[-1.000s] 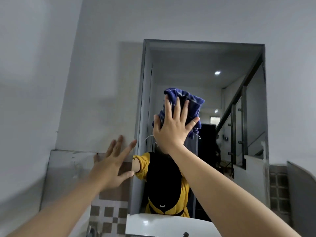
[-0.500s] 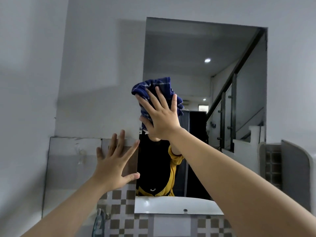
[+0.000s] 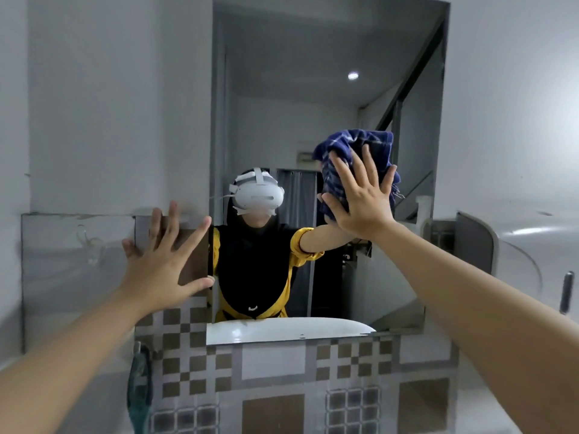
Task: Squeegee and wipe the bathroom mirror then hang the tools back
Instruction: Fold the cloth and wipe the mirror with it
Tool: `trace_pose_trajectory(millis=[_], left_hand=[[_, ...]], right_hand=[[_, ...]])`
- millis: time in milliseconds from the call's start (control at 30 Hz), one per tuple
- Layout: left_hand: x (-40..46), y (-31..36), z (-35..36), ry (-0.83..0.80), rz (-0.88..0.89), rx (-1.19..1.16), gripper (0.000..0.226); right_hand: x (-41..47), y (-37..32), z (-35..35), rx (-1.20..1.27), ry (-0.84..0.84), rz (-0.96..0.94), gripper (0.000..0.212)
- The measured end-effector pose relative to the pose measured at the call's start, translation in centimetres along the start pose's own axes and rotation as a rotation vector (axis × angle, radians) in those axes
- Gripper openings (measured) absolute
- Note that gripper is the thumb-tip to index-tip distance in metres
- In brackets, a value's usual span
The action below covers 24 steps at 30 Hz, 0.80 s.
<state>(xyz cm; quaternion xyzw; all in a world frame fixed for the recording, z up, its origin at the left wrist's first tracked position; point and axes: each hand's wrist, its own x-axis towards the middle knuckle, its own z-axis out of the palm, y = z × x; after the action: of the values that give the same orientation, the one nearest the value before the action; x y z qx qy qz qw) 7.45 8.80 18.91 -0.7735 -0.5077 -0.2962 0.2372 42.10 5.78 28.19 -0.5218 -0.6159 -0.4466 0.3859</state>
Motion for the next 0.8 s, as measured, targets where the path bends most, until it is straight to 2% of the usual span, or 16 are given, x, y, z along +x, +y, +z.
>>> trace_pose_trajectory(millis=[233,433,600,800], left_hand=[[-0.1,0.3,-0.2,-0.052,-0.039,0.01,0.103],[-1.0,1.1,-0.2,-0.078,-0.044,-0.045,0.095],[-2.3,1.5,0.9,-0.028,-0.048,-0.101,0.085],[-3.0,1.0,1.3,-0.042,-0.004,-0.109,0.093]], right_hand=[[-3.1,5.2,-0.5,0.108,0.053,0.357,0.074],[-4.9,3.2,0.6,0.167,0.1,0.614,0.075],[-6.4,-0.7,1.7,0.202,0.108,0.672,0.075],[-7.0,-8.4,3.5,0.271,0.106,0.65,0.072]])
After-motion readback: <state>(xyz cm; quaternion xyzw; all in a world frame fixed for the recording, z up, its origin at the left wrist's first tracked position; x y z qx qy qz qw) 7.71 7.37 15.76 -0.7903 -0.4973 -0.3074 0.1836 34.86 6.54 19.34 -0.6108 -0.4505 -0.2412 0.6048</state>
